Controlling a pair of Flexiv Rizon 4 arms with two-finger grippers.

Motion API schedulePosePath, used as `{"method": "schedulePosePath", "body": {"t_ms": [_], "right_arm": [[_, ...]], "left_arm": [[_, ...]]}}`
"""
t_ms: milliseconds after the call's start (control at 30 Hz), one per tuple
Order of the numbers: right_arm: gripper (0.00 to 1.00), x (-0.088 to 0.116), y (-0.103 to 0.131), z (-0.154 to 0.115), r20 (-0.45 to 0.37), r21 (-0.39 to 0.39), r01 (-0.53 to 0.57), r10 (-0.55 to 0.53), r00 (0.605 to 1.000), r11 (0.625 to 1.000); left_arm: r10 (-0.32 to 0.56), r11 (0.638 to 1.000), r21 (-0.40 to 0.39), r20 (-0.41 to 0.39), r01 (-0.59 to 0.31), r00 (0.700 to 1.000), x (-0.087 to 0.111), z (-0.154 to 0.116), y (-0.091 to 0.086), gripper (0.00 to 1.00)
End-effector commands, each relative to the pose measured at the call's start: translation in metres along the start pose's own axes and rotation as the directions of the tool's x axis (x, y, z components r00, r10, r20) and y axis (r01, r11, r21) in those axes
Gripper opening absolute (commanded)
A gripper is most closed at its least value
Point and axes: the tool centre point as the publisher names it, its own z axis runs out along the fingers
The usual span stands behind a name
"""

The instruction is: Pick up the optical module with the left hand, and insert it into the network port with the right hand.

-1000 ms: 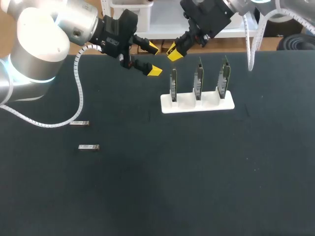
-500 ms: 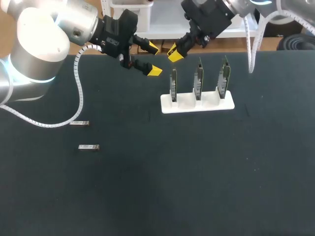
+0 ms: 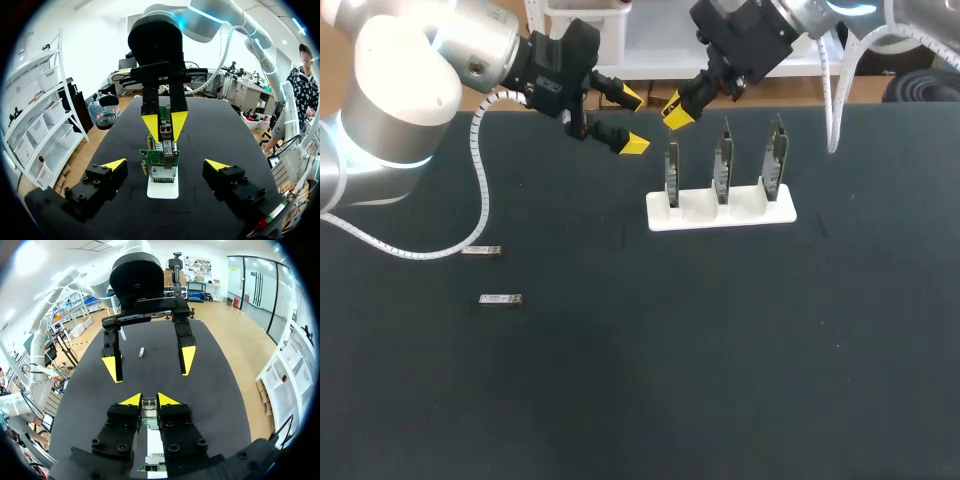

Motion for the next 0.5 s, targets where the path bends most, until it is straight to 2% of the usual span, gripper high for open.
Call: {"method": "schedulePosePath", "body": {"t_ms": [33, 500], "right_arm": [[0.0, 0.0075, 0.0017, 0.0061, 0.003, 0.001, -0.004, 0.004, 1.0, 1.0], [0.0, 0.0136, -0.0004, 0.011, 0.002, -0.002, -0.029, 0.029, 1.0, 1.0]], "left_arm": [[-0.002, 1.0, 0.004, -0.006, 0.002, 1.0, -0.001, -0.0002, 0.0013, 1.0], [-0.002, 1.0, 0.004, -0.006, 0.002, 1.0, -0.001, -0.0002, 0.0013, 1.0]]}}
